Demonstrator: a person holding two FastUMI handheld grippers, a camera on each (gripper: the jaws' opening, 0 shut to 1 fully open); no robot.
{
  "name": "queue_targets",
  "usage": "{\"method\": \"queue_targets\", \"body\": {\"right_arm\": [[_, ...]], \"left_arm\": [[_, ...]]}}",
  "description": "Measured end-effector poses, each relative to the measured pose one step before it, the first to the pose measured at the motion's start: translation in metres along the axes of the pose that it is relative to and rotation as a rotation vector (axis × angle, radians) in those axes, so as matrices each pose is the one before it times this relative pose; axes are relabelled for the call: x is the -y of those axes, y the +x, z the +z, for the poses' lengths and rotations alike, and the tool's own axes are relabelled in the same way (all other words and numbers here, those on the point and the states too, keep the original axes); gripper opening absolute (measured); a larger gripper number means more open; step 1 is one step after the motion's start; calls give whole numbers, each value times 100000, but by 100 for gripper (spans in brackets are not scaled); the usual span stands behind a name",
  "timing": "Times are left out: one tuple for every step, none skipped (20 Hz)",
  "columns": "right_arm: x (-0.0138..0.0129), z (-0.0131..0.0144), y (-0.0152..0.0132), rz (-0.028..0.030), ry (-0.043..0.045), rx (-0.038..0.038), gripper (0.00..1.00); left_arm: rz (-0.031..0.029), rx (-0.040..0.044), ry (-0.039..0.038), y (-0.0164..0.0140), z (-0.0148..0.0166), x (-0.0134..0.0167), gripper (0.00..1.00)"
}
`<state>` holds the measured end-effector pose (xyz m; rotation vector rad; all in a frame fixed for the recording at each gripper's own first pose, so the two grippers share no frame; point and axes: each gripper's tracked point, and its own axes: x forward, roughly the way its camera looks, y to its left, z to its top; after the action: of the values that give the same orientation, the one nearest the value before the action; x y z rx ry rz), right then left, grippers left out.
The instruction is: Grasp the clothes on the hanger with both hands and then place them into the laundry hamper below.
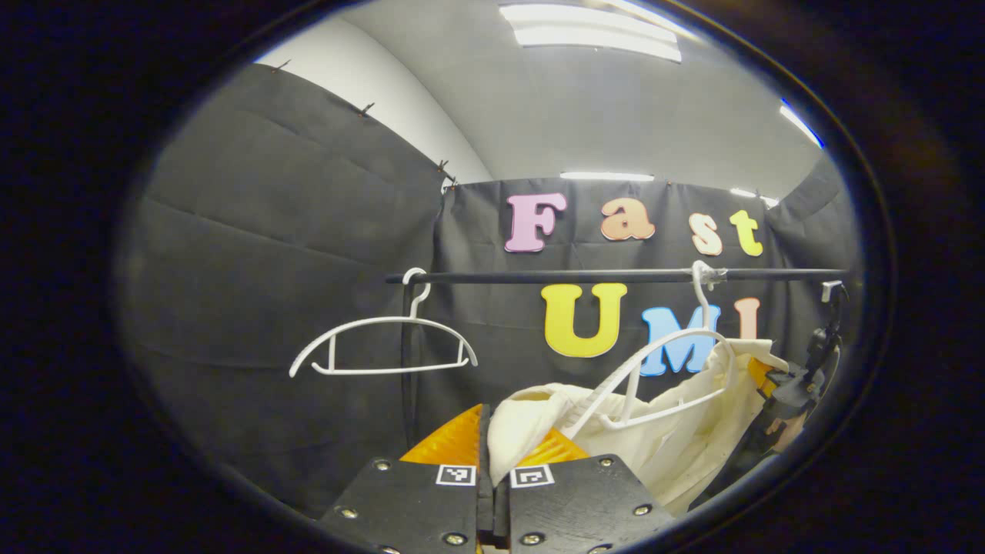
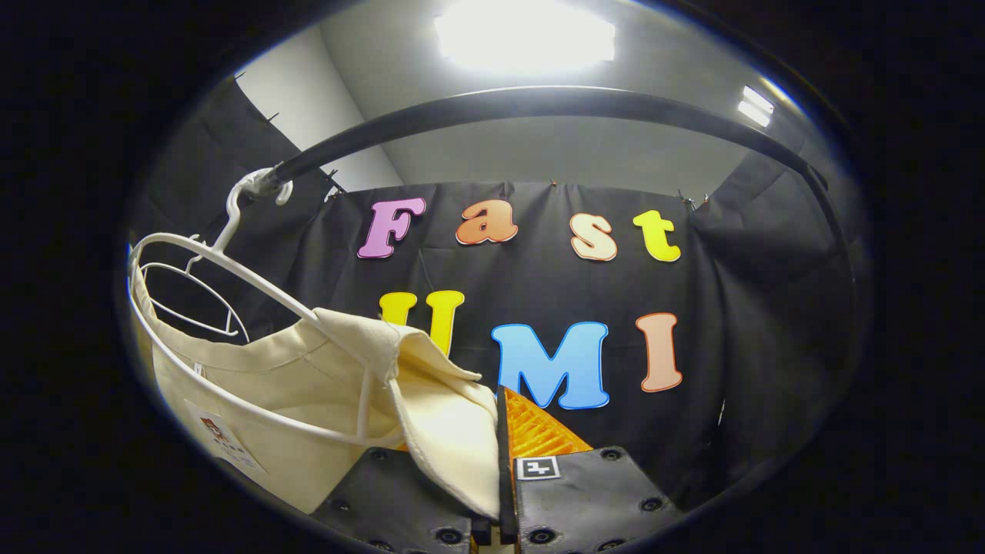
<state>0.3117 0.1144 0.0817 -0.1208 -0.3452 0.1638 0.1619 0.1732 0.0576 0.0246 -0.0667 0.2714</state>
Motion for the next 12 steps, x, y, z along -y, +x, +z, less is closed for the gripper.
{"method": "queue_targets", "body": {"right_arm": [[342,-374,393,-866,-1239,94,9],[293,-547,597,-889,-614,-393,9],[341,-697,404,-762,-523,-1363,9],[176,-725,1,-457,-632,-1775,9],[132,-629,-227,-169,-506,-1363,9],[57,-355,-377,-181,-844,-825,9],[164,-347,-30,-75,-1341,-422,9],[209,-512,356,-218,-1518,-412,9],[-6,-757,251,89,-922,-1357,9],[-118,-1028,477,-265,-515,-1767,8],[-140,-1061,210,-124,-960,-2186,8],[-195,-1110,-143,14,-245,-2520,9]], "left_arm": [[-1080,-1004,-1295,915,-378,168,1],[-963,-1012,-1735,553,-763,-104,1],[-644,-1023,-1749,270,-725,-136,1],[-723,-1352,-1846,757,-1673,-525,1],[-1105,-882,-2070,662,-866,-314,1],[-708,-469,-1780,373,-508,-372,1],[-499,-450,-1328,211,-450,-95,2],[-564,-397,-808,190,-515,-126,2],[-43,-923,-573,464,-725,272,1],[375,-1216,-160,502,-777,118,1],[1008,-1305,338,681,-781,221,2],[1018,-910,459,496,-725,290,2]]}}
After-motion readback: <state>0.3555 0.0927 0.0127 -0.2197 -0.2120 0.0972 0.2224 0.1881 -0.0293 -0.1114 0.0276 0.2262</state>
